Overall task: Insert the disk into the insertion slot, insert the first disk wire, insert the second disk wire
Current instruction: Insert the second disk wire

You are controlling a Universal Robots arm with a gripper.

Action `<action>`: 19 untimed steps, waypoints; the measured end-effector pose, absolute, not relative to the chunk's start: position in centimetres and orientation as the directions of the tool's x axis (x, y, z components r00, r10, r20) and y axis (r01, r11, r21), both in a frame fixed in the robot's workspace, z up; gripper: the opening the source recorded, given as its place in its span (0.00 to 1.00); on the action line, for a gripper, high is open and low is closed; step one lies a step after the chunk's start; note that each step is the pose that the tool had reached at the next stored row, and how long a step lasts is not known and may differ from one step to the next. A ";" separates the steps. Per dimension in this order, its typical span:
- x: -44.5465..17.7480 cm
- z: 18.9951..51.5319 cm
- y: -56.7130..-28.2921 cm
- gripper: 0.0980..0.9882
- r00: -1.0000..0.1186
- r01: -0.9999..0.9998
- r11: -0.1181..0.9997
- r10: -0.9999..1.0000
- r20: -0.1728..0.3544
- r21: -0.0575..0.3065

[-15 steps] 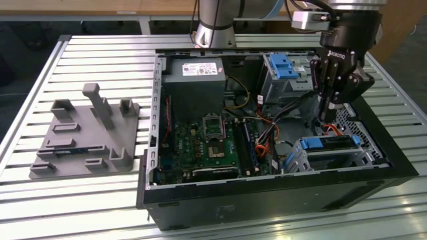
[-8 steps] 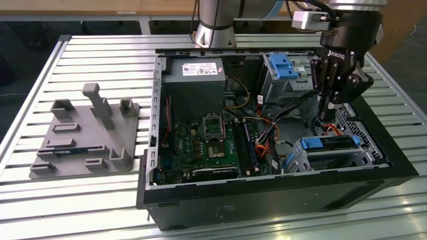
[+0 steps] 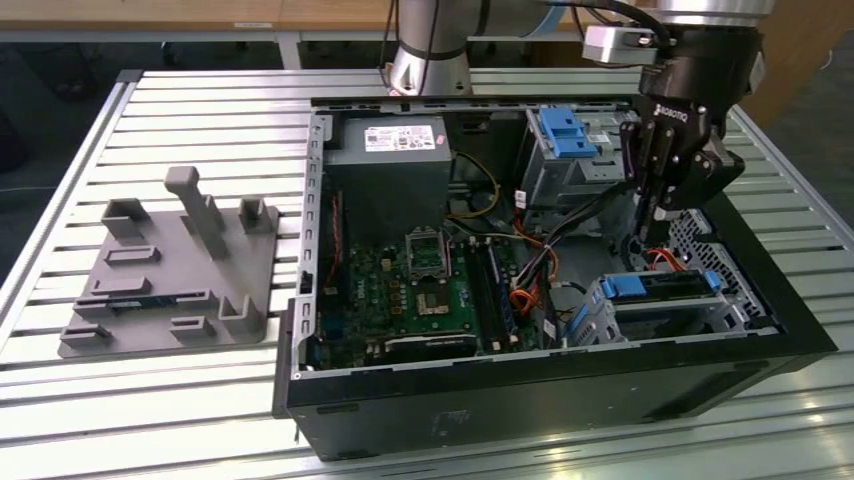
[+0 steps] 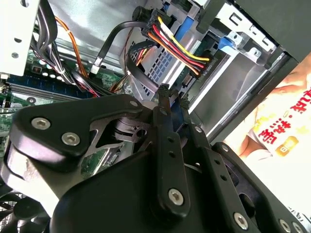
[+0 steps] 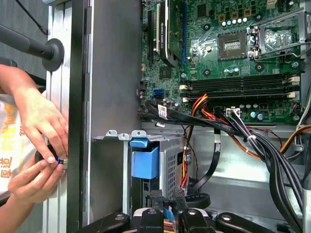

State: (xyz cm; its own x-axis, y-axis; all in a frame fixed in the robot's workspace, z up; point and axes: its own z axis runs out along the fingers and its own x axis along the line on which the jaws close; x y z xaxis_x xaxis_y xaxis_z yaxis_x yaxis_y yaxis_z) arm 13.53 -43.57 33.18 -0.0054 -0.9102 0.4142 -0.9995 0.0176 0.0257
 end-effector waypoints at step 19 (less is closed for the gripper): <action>14.3 33.1 -43.6 0.05 0.002 -0.999 0.019 -0.914 0.407 0.048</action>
